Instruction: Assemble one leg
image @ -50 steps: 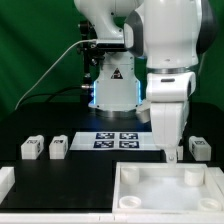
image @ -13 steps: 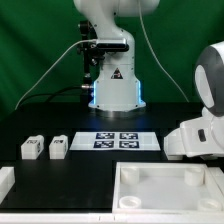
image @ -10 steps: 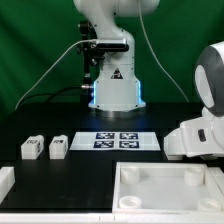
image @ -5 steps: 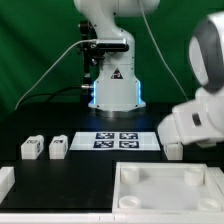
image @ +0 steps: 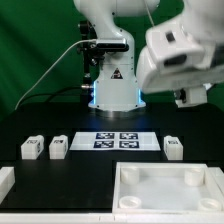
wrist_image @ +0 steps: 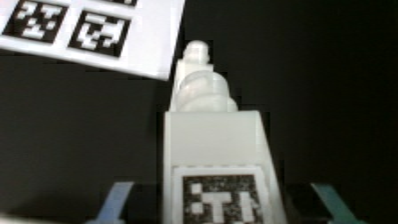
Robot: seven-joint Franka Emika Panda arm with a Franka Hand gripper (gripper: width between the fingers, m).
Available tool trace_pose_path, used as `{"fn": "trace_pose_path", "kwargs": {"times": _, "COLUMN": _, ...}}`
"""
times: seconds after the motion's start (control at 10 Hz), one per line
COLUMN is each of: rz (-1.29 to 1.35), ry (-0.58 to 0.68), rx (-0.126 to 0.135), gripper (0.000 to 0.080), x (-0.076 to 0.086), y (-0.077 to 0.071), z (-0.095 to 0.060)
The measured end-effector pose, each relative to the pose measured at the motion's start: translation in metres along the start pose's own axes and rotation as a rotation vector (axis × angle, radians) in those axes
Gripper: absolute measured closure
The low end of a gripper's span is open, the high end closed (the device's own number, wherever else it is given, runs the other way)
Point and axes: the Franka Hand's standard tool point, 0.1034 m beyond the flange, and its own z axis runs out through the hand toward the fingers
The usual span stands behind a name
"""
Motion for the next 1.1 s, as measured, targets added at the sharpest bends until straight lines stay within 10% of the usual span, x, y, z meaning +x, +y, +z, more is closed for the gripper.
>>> {"fn": "trace_pose_path", "kwargs": {"times": 0.3, "rz": 0.004, "ry": 0.32, "rx": -0.029, "gripper": 0.0509, "x": 0.009, "y": 0.006, "z": -0.005}}
{"fn": "trace_pose_path", "kwargs": {"times": 0.5, "rz": -0.058, "ry": 0.631, "rx": 0.006, "gripper": 0.0509, "x": 0.057, "y": 0.023, "z": -0.048}}
{"fn": "trace_pose_path", "kwargs": {"times": 0.7, "rz": -0.054, "ry": 0.931, "rx": -0.042, "gripper": 0.0509, "x": 0.1, "y": 0.049, "z": -0.071}}
{"fn": "trace_pose_path", "kwargs": {"times": 1.0, "rz": -0.039, "ry": 1.179, "rx": -0.138, "gripper": 0.0509, "x": 0.105, "y": 0.066, "z": -0.069}}
{"fn": "trace_pose_path", "kwargs": {"times": 1.1, "rz": -0.047, "ry": 1.101, "rx": -0.113, "gripper": 0.0509, "x": 0.106, "y": 0.065, "z": -0.05}}
